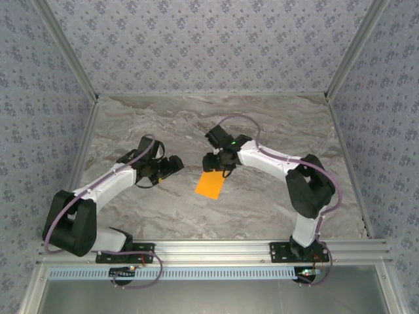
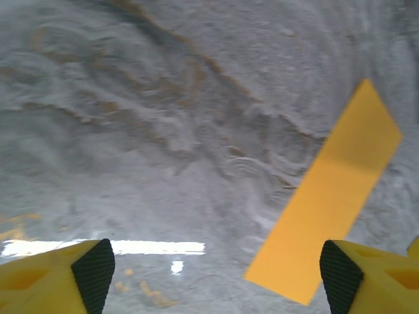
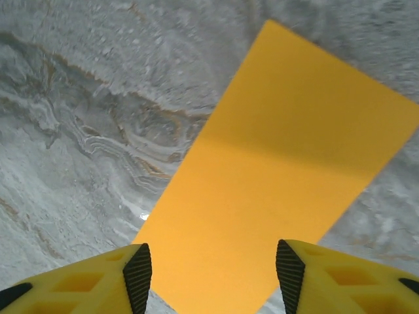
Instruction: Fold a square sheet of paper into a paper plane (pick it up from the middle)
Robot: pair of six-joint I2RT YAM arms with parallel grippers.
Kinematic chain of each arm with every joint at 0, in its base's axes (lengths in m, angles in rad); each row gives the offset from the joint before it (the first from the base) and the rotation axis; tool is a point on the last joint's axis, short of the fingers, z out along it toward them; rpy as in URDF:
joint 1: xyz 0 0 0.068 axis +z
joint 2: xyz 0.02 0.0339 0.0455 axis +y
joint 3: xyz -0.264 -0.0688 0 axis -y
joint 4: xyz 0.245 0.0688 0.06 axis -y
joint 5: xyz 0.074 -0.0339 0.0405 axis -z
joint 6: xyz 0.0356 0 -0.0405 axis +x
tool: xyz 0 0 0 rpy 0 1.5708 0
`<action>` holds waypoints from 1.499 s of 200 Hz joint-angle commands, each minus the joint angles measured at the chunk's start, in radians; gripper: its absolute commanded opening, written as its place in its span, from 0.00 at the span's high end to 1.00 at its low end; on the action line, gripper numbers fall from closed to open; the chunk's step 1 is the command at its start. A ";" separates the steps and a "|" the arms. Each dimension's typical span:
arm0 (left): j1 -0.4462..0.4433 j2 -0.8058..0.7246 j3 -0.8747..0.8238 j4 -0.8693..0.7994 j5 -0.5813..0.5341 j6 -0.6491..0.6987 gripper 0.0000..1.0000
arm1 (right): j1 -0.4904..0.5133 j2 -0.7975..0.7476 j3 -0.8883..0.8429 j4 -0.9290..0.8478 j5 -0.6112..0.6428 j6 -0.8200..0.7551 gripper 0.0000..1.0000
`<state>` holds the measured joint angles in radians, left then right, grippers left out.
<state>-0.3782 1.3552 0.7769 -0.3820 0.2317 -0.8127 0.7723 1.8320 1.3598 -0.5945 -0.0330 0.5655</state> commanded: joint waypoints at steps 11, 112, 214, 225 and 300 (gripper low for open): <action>0.043 -0.024 -0.017 -0.094 -0.043 -0.009 0.10 | 0.060 0.116 0.075 -0.077 0.064 0.098 0.41; 0.068 -0.033 -0.042 -0.090 -0.021 0.027 0.01 | 0.096 0.140 -0.138 -0.143 -0.033 -0.288 0.43; 0.068 -0.019 -0.077 -0.043 0.035 -0.048 0.01 | 0.142 -0.003 -0.050 -0.266 0.085 -0.091 0.19; 0.067 -0.011 -0.075 -0.041 0.045 -0.045 0.01 | 0.159 0.002 -0.055 -0.276 0.089 -0.083 0.14; 0.067 0.016 -0.084 -0.017 0.074 -0.047 0.01 | 0.171 0.094 -0.072 -0.273 0.082 -0.030 0.13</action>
<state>-0.3157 1.3632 0.7029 -0.4072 0.2810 -0.8505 0.9451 1.8915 1.2964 -0.8352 0.0284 0.4992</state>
